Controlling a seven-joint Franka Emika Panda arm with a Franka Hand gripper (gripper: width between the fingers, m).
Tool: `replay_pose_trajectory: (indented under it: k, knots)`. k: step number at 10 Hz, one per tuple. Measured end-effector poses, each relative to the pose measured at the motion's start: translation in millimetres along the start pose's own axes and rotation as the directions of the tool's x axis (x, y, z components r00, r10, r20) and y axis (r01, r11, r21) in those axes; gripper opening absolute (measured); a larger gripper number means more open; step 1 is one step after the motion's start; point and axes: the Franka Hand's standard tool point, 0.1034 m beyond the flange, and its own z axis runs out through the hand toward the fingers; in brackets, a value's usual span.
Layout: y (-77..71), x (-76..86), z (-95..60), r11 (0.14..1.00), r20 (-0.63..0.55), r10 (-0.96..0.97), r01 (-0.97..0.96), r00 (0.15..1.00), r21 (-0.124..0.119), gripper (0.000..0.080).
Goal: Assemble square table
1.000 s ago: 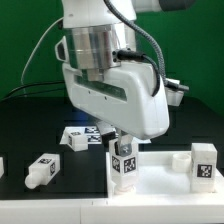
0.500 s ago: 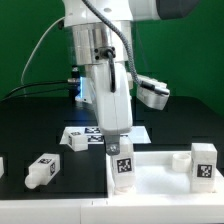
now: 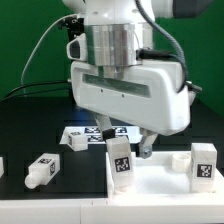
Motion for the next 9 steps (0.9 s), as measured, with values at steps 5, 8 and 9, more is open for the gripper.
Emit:
replay_pose_trajectory:
  k: [5,8,9]
  knots:
    - [5.3,1.6,1.0,0.933,0.01,-0.36,0.36,0.933,0.03,0.0649]
    - [7.1,-1.6,9.3,0.86,0.007,-0.51,0.509,0.86,0.03,0.0649]
    - [8.2,-0.4,9.4,0.823,0.005,-0.568,0.568,0.823,0.03,0.0649]
